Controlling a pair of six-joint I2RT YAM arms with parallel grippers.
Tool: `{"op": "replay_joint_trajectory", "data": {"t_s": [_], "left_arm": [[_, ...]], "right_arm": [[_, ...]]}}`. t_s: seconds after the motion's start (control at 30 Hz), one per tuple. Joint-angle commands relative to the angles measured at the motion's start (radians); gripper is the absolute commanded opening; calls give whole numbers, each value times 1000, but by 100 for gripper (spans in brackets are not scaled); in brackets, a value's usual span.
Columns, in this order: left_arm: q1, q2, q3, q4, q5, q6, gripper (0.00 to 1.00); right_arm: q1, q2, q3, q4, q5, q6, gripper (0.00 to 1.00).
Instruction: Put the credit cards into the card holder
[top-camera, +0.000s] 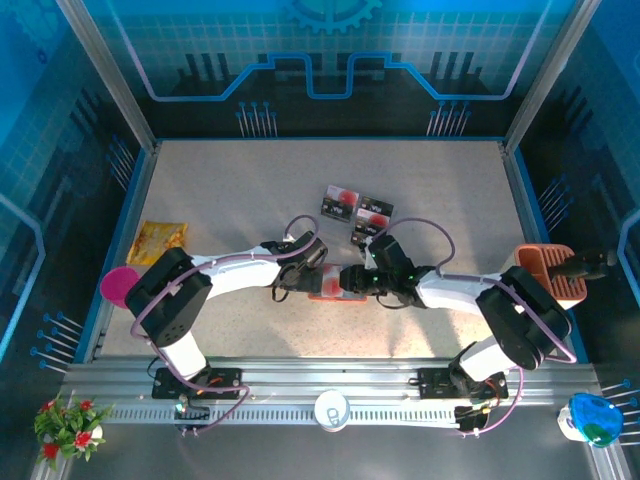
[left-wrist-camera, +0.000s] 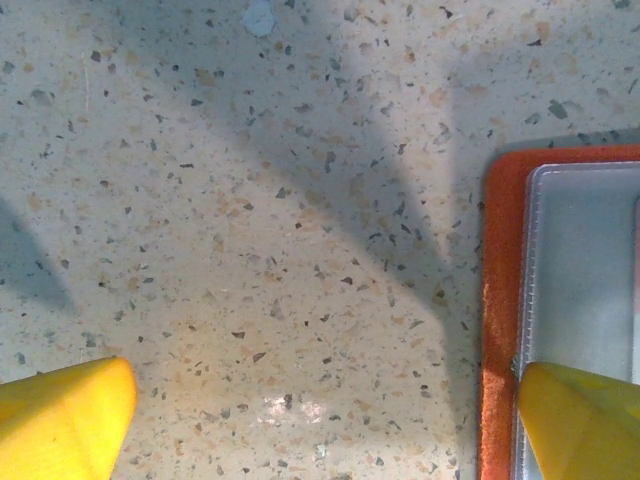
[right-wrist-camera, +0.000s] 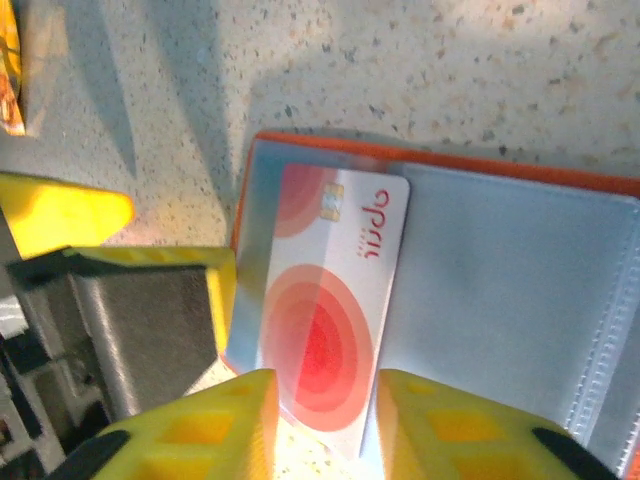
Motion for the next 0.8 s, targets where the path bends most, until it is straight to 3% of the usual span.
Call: {"op": "replay_joint_trajectory", "data": {"t_s": [0.0,0.1,0.23,0.77], "left_arm": [[11,-39,-12,-39,26,-19,99],[17,-47,-20,-39,19,-25,99],[28,-46,-40,-37,20,-31,99],[36,8,-81,10,24,-33,99]], "right_arm": [[-10,3,71,-146,8,-118,23],[-8,53,107,-149,-15,-143,14],[-1,118,134,-131,-32,-152,8],[64,251,215,-143,-20,-146,1]]}}
